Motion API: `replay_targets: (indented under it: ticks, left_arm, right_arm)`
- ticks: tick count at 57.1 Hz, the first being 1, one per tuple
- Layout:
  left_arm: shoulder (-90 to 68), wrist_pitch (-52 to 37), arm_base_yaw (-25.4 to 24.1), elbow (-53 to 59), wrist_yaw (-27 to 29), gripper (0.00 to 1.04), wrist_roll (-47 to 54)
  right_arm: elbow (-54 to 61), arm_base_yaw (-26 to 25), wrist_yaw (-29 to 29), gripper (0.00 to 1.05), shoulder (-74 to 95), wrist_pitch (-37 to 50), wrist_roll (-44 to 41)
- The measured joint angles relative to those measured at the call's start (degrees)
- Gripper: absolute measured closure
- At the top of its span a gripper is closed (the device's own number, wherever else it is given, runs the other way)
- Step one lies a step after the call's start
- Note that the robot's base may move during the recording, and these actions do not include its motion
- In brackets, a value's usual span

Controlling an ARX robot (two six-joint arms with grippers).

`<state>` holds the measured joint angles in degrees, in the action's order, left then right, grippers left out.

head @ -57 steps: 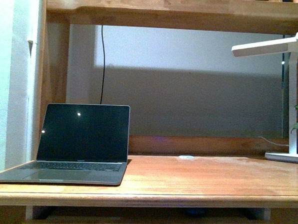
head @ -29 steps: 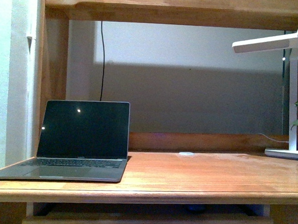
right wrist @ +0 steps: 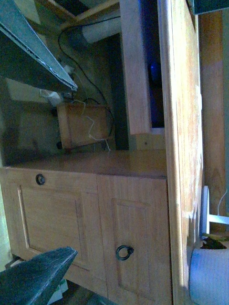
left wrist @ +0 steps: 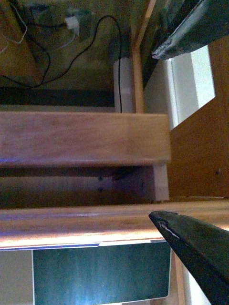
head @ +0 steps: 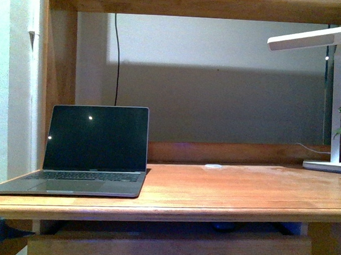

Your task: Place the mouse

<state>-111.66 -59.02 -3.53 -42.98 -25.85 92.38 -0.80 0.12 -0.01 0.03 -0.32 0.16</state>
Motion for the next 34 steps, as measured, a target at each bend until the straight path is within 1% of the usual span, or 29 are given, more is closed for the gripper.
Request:
replay_targets:
  ticks: [9,34]
  left_arm:
    - [-4.57,1.38,0.87,-6.91,-0.94,0.08,0.96]
    - [-14.71,4.85,3.93,-20.04,-1.7,0.08,0.39]
  right_arm:
    - [0.0,0.0,0.0,0.07,0.0,0.0,0.0]
    - [0.0,0.0,0.0,0.07,0.0,0.0,0.0]
